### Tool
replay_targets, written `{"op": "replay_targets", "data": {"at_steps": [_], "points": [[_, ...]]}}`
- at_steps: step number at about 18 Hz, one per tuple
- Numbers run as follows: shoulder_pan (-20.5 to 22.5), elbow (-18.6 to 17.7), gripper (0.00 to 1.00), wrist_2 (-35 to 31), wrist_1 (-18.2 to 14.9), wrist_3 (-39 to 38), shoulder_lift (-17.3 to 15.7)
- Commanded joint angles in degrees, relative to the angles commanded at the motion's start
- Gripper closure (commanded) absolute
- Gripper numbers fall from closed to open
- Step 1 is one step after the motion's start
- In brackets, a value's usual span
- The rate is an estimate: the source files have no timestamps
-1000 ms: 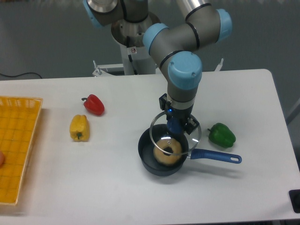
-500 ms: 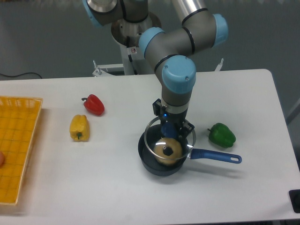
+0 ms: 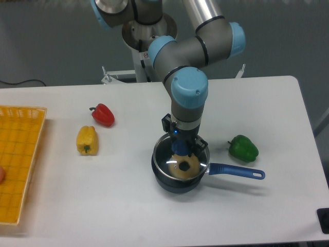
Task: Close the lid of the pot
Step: 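Lower the glass lid onto the saucepan rim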
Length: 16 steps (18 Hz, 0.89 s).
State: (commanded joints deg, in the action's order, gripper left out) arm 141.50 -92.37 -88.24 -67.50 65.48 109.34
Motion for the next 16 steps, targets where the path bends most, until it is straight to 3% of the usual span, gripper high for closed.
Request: {"op": "replay_targets", "data": {"at_steps": [16], "points": [[-0.88, 0.26, 0.39, -0.17, 0.52, -1.76, 0.88]]}}
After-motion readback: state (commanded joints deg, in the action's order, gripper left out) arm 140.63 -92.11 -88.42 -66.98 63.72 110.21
